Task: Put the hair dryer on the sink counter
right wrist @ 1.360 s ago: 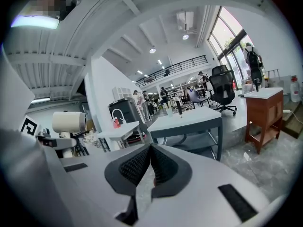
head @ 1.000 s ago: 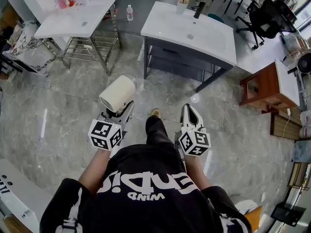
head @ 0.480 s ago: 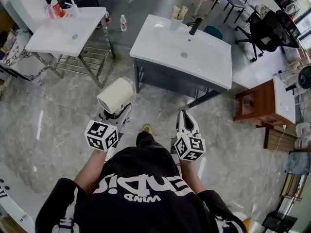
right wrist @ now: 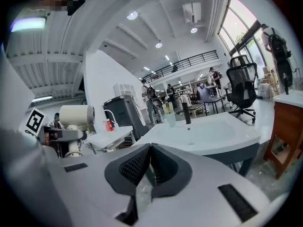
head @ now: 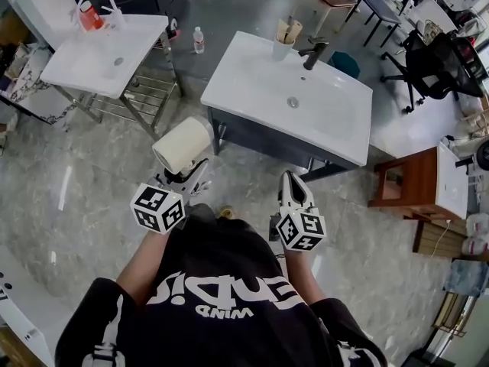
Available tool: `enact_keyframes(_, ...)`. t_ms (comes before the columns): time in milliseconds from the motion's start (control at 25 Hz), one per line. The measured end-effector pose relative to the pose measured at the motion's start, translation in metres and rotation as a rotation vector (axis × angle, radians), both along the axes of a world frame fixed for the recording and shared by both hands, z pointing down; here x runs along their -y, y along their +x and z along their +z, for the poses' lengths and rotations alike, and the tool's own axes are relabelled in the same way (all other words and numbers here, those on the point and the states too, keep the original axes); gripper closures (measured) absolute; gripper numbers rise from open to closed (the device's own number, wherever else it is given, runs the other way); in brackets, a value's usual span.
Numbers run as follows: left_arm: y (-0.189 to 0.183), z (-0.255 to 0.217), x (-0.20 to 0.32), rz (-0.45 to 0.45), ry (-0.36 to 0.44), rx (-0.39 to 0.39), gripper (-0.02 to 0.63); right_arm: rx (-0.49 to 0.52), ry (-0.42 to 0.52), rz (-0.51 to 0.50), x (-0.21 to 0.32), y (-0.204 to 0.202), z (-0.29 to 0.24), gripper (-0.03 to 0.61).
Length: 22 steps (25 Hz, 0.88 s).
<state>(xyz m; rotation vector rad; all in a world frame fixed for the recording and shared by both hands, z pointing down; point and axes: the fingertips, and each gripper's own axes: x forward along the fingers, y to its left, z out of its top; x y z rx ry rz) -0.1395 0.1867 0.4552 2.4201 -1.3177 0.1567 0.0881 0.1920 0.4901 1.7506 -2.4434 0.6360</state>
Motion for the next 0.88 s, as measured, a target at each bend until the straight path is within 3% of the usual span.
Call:
enact_keyframes(360, 0.007, 0.006, 0.051, 0.042, -0.015, -0.004, 0.420, 0.020, 0.000, 0.003, 0.051, -0.003, 0.003, 0.554)
enact_keyframes(880, 0.028, 0.025, 0.188, 0.158, -0.078, -0.032, 0.420, 0.013, -0.016, 0.084, 0.162, 0.009, 0.008, 0.554)
